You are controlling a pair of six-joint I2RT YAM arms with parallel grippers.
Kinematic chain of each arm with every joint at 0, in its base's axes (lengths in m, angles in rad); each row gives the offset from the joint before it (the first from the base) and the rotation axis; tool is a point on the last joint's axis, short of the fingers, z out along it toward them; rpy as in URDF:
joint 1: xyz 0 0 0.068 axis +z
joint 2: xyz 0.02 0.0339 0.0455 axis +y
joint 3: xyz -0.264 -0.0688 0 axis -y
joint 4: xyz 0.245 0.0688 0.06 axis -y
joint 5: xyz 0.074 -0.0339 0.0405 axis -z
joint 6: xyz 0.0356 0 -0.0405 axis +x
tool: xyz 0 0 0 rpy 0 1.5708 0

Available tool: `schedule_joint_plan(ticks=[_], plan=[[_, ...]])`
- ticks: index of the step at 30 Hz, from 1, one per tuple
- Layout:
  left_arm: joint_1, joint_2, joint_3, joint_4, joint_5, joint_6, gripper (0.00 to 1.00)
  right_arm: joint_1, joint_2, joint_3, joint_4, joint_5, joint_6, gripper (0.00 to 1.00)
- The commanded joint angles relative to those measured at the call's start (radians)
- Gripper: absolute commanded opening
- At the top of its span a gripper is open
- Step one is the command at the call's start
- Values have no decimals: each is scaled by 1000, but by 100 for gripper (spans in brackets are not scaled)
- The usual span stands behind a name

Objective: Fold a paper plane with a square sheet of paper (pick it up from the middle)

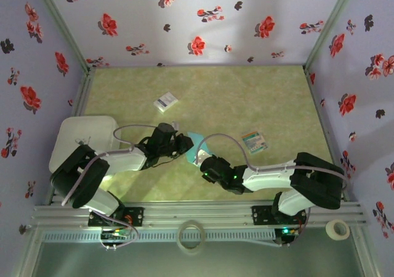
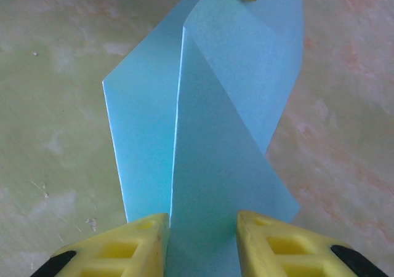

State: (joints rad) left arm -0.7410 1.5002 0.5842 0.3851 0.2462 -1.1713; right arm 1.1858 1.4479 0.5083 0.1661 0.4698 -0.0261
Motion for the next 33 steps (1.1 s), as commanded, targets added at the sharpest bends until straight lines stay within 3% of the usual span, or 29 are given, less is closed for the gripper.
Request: schedule_joint_plan(ticks=[1,12,21,26,29,33], plan=[[8,-25,-11,11,-8,7,9,8,17,-8,27,27,19,34],[9,-17,-13,10,-7,3,5,6,26,-20,49,49,42,31],[11,-20,-13,4,-8,2,6,5,26,-21,55,50,58,18],[12,-35,-16,-13,-23,2,14,4,33,-20,54,61,90,12],[14,-61,-18,-48,-48,6,25,-6,36,-19,52,47,110,9],[17,-118,-30,-104,-96,13,37,-49,26,-21,66,-53,160,6]])
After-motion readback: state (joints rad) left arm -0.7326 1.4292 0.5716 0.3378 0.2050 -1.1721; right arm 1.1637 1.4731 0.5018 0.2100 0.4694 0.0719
